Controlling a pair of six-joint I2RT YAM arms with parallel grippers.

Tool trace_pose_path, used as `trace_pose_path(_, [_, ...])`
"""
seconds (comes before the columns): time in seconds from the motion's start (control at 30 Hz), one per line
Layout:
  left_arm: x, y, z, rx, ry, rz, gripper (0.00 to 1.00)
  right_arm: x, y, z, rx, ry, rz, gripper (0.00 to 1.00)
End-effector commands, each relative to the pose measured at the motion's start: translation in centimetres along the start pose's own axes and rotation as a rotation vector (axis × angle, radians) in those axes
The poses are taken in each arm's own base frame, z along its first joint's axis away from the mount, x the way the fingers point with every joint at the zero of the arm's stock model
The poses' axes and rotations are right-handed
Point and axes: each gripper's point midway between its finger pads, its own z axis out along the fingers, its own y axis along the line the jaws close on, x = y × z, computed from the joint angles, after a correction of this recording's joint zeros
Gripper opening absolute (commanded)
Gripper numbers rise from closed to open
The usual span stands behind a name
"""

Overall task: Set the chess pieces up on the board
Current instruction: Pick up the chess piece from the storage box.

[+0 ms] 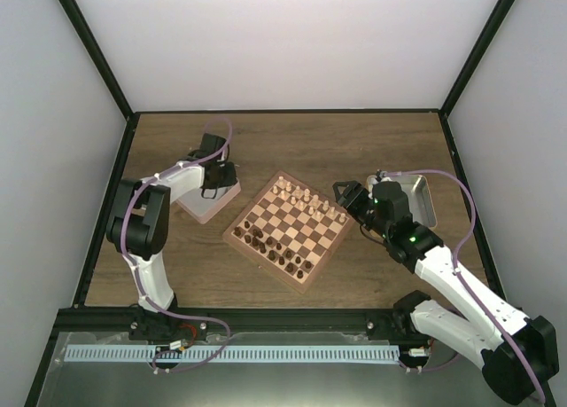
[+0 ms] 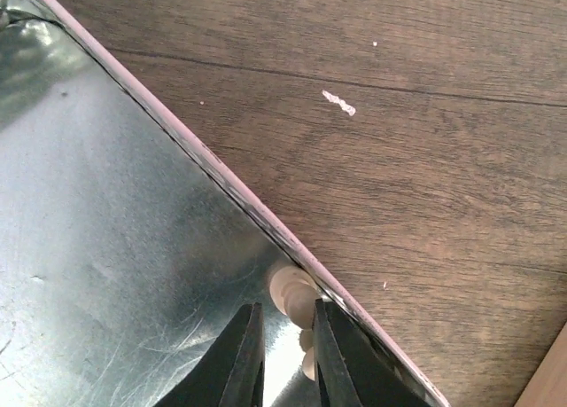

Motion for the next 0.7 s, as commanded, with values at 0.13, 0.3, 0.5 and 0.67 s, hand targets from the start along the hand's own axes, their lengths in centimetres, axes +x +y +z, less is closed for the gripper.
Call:
trace_pose_path(0.13, [0.0, 3.9, -0.3, -0.216, -0.005, -0.052, 0.17, -0.3, 0.0, -0.1, -0.006, -0.011, 0.004, 0.67])
trace_pose_path(0.3, [-0.5, 4.1, -1.3, -0.23, -0.029, -0.054, 0.18, -0.2, 0.0, 0.0, -0.008, -0.007, 0.006, 0.67])
trace_pose_path(0.5, [-1.4, 2.4, -2.0, -0.145, -0.047, -0.048, 0.25, -0.2, 0.1, -0.1, -0.011, -0.005, 0.005, 0.67])
trace_pose_path(0.67, [-2.3, 1.4, -2.7, -0.096, -0.068, -0.045, 0.29, -0.1, -0.1, -0.1, -0.007, -0.006, 0.005, 0.67])
